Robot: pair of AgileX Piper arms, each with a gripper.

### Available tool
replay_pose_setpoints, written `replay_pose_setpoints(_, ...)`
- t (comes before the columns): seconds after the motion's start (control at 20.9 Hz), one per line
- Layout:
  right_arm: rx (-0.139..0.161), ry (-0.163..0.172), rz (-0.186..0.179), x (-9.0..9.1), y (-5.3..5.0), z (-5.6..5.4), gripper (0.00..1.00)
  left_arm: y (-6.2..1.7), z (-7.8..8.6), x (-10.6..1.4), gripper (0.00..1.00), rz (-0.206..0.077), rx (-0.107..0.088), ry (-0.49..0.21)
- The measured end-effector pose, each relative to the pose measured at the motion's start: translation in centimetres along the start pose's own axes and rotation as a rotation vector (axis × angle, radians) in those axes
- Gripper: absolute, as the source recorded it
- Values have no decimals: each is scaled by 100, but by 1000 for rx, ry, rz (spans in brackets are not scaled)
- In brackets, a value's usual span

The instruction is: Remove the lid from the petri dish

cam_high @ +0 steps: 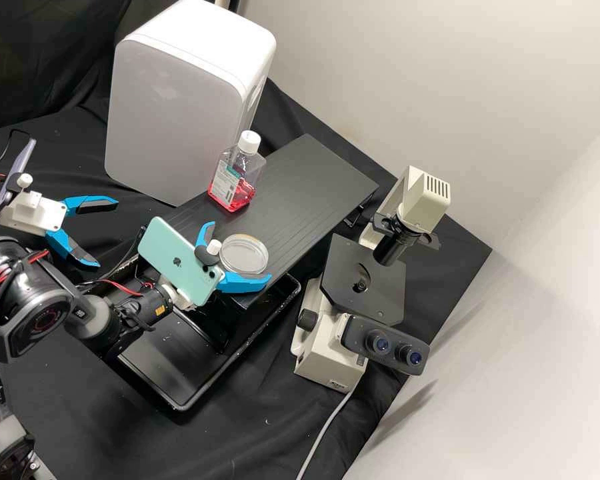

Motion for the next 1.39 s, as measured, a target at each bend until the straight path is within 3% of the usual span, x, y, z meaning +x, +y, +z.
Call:
replay_pose_setpoints(0.14, 1, 8, 28, 54, 48, -32, 100, 0, 0, 0, 100, 0, 0, 0)
replay_pose_setpoints(0.38, -14, 21, 43, 99, 81, -66, 100, 0, 0, 0, 100, 0, -1, 2)
replay_pose_setpoints(1.39, -22, -18, 6, 124, -2, 18, 100, 0, 0, 0, 100, 0, 7, 2)
